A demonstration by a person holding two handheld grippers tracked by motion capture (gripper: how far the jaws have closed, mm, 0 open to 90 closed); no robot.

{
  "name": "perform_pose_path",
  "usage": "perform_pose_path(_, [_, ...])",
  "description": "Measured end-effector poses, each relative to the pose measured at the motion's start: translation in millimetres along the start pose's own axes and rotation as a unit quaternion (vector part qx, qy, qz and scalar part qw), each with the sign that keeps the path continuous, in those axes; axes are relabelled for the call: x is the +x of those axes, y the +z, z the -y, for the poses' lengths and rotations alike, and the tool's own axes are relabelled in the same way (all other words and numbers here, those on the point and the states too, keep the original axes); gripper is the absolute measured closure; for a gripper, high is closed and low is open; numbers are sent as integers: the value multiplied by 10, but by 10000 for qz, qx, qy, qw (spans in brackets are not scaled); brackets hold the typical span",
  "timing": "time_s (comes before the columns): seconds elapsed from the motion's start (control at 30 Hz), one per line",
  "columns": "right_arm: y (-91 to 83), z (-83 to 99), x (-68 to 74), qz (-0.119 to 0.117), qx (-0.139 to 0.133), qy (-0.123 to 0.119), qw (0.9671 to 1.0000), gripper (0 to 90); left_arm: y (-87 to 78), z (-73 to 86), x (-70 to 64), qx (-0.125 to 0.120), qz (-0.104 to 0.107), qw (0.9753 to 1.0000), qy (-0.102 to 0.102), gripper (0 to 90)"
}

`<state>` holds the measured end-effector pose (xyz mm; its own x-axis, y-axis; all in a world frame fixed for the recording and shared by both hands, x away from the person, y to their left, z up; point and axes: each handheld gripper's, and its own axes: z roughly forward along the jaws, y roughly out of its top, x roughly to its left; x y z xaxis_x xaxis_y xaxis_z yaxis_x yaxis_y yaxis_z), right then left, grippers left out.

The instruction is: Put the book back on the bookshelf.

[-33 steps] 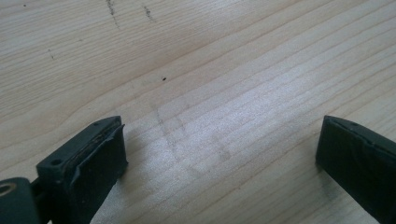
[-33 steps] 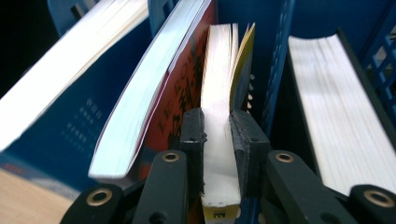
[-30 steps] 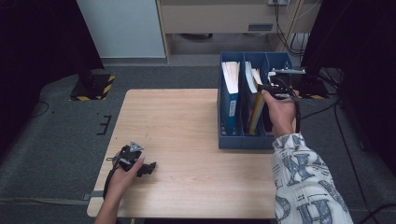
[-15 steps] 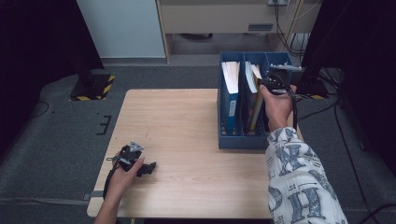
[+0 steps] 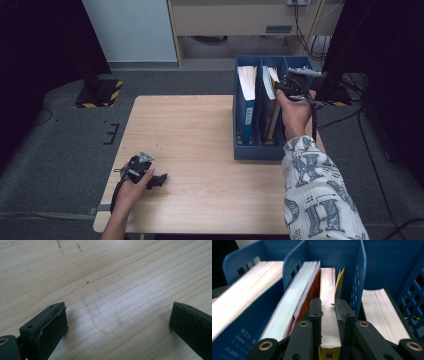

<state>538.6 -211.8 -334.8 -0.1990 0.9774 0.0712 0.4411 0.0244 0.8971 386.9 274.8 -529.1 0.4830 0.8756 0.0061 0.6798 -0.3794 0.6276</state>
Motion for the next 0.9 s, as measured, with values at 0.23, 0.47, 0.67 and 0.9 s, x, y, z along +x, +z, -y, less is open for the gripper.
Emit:
perform_pose_path(0.23, [44,52,-6,35,42,-27,10000,764,0,0,0,-3,1,10000,1,7])
perform_pose_path(0.47, [21,47,-16,-146,218,260,9993,755,0,-1,-4,1,-5,10000,-3,8])
perform_pose_path(0.67, [0,41,-20,-348,491,501,9969,737,-1,-1,-6,0,-7,10000,-2,8])
perform_pose_path(0.9, [-20,49,-34,-495,686,487,9952,717,0,-1,-5,1,-2,10000,-1,7])
